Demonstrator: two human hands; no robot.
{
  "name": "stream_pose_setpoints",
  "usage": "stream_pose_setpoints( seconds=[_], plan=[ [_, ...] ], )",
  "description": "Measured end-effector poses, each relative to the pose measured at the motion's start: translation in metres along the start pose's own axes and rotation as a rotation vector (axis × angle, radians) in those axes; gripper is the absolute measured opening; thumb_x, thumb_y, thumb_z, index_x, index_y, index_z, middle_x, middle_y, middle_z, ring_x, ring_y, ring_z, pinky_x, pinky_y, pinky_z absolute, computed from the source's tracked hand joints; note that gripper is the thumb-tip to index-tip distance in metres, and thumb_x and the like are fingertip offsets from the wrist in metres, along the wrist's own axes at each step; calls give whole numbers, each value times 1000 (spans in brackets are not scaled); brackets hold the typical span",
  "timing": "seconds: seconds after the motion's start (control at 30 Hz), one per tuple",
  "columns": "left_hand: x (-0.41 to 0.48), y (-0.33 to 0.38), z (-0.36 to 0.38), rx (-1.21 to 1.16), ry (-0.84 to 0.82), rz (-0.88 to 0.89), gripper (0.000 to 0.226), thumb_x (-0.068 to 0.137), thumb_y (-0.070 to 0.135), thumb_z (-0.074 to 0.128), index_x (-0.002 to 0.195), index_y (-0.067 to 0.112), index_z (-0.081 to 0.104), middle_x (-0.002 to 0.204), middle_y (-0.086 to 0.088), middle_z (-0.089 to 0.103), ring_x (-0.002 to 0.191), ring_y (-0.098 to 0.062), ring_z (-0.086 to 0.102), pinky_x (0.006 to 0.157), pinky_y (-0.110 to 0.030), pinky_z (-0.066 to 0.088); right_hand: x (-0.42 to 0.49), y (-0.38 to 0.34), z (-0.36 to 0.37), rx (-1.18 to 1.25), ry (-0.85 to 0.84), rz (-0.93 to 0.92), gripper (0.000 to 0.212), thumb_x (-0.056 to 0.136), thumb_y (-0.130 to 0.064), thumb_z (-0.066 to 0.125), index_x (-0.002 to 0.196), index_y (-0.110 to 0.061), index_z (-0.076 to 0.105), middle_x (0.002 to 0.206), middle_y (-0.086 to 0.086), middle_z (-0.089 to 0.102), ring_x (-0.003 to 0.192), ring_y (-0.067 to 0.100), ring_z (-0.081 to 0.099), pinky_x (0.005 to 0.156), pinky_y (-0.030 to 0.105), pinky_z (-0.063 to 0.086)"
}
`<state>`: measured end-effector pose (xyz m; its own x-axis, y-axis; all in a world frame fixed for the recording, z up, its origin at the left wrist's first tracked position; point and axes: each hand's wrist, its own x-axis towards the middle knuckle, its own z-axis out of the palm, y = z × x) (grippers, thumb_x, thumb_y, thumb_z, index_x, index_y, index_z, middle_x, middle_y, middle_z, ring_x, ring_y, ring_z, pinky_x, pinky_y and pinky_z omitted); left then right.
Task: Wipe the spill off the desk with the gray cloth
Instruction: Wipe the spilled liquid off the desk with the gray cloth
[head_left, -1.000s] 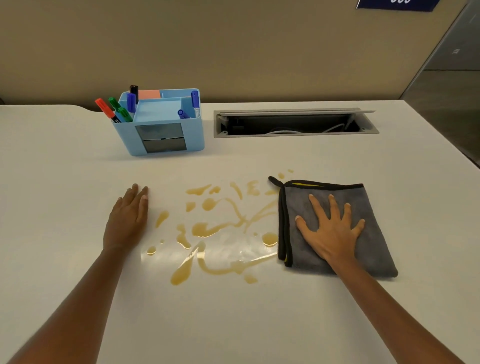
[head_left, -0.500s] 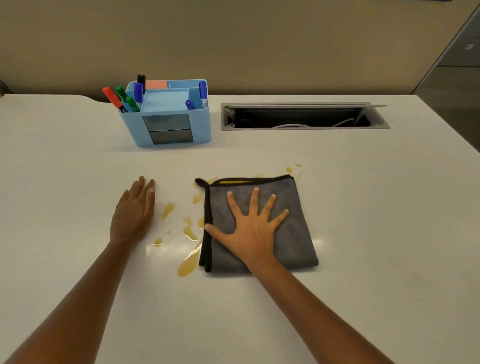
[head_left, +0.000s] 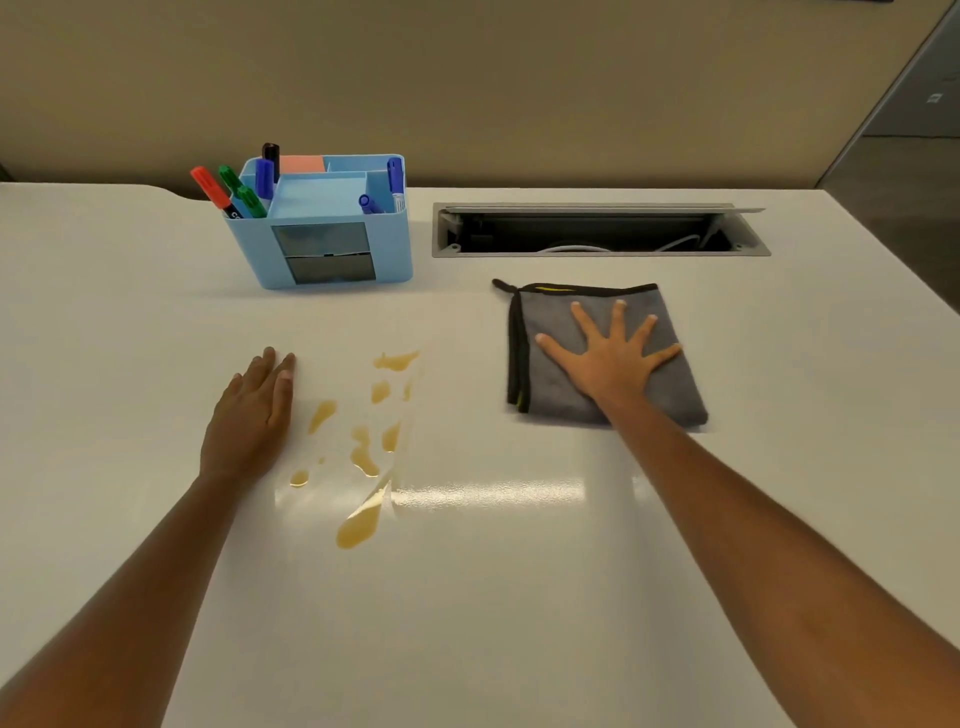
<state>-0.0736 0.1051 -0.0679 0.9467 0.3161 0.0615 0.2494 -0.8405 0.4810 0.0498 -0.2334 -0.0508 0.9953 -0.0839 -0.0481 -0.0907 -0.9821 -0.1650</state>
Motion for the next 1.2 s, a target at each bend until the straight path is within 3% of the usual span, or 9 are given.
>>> stream_pose_setpoints(
  seconds=[0.13,0.27,0.53,0.8,1.07,1.2],
  plan=[
    [-1,1,0,18,0,9,46,99,26,17,142,16,28,155,-8,21,144,-21,16,118,-35,9,-11,43,-6,-5,-3,123,79,75,-79,24,143,-44,2,158,9,1,141,45,-3,105,72,-3],
    [0,3,1,26,6,5,46,99,26,17,142,14,29,155,-9,21,144,-22,16,119,-36,9,-43,55,-2,-1,19,116,74,80,-73,26,143,-41,3,158,8,3,142,43,0,110,67,1],
    [0,3,1,27,10,-3,46,98,26,19,141,14,29,155,-9,23,144,-22,17,119,-36,10,-120,-4,27,-27,70,-73,79,74,-77,27,142,-44,4,158,11,6,140,46,2,108,67,3],
    [0,3,0,5,10,-1,45,98,25,20,141,15,31,154,-8,24,144,-21,18,118,-35,10,-60,-37,27,-24,42,-182,69,81,-71,25,142,-46,3,158,9,2,140,47,-2,105,71,-1],
    [0,1,-3,-53,29,-22,44,99,26,19,139,18,36,153,-4,28,143,-17,21,118,-33,12,4,16,4,-11,17,1,61,86,-67,24,141,-49,5,159,2,3,142,42,-2,104,73,-3],
    [1,1,-2,-55,30,-22,44,98,26,19,139,18,36,153,-4,27,143,-17,21,118,-33,12,3,75,-5,15,68,248,64,83,-68,30,140,-49,7,156,18,1,141,46,-1,106,70,-1]
  ],
)
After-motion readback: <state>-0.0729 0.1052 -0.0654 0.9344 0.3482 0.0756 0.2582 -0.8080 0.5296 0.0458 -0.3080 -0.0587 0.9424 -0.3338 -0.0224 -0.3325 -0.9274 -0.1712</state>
